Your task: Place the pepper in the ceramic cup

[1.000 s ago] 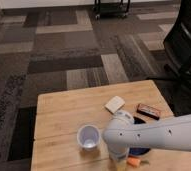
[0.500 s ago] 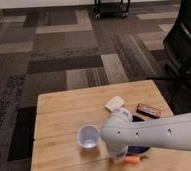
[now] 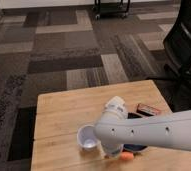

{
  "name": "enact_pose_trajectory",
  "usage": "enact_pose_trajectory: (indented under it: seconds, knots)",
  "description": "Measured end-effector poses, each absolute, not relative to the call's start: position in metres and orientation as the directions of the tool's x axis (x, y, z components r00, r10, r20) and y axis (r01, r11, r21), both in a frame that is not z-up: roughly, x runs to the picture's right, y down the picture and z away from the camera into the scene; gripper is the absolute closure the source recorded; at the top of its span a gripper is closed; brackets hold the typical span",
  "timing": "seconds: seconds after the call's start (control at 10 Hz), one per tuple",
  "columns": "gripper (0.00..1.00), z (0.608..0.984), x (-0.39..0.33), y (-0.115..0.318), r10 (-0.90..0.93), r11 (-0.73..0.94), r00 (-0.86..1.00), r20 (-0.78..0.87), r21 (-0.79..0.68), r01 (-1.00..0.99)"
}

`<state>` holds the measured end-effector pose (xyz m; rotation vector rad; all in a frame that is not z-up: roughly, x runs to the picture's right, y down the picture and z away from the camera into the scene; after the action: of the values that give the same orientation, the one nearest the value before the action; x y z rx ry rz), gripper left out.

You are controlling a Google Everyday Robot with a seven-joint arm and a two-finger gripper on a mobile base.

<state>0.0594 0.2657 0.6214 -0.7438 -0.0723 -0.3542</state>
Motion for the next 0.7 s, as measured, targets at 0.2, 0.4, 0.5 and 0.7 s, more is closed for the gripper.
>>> enact_pose_trajectory:
  seconds: [0.2, 0.4, 0.5, 0.7]
  knots:
    - [1.0, 0.606, 0.05, 0.251, -0.291, 0.689, 0.934, 0.207, -0.632, 0.355]
    - [1.0, 0.588, 0.05, 0.229, -0.288, 0.708, 0.935, 0.207, -0.611, 0.354]
    - [1.0, 0.576, 0.05, 0.213, -0.294, 0.718, 0.934, 0.205, -0.597, 0.357]
    - [1.0, 0.57, 0.045, 0.195, -0.301, 0.717, 0.927, 0.225, -0.587, 0.375]
